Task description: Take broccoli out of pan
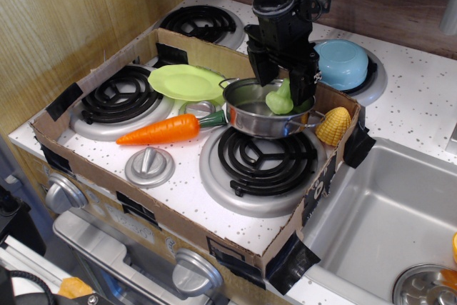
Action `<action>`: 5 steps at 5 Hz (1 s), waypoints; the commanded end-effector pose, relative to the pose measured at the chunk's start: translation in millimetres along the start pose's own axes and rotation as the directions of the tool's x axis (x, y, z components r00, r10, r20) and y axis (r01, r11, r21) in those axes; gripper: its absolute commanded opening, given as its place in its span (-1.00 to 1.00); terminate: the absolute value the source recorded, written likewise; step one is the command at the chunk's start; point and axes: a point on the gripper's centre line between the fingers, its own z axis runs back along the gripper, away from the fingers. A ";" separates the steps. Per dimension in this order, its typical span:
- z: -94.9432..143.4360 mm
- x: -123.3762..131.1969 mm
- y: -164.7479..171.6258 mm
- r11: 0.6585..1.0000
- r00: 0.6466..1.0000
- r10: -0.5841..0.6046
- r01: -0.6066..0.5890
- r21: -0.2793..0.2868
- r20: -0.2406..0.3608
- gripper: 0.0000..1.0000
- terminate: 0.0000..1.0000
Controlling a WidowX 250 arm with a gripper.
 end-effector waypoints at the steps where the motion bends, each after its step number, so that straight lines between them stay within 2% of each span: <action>1: 14.0 7.9 -1.9 1.000 0.999 0.016 -0.016 0.011 0.050 1.00 -1.00; 2: 19.8 4.1 -6.1 0.998 0.999 0.036 -0.037 0.046 0.022 -1.00 -1.00; 3: 28.4 2.6 -9.5 0.995 1.000 0.029 -0.029 0.090 0.010 -1.00 -1.00; 5: 52.7 -1.0 -14.1 0.990 0.999 0.041 -0.038 0.138 -0.017 -1.00 -1.00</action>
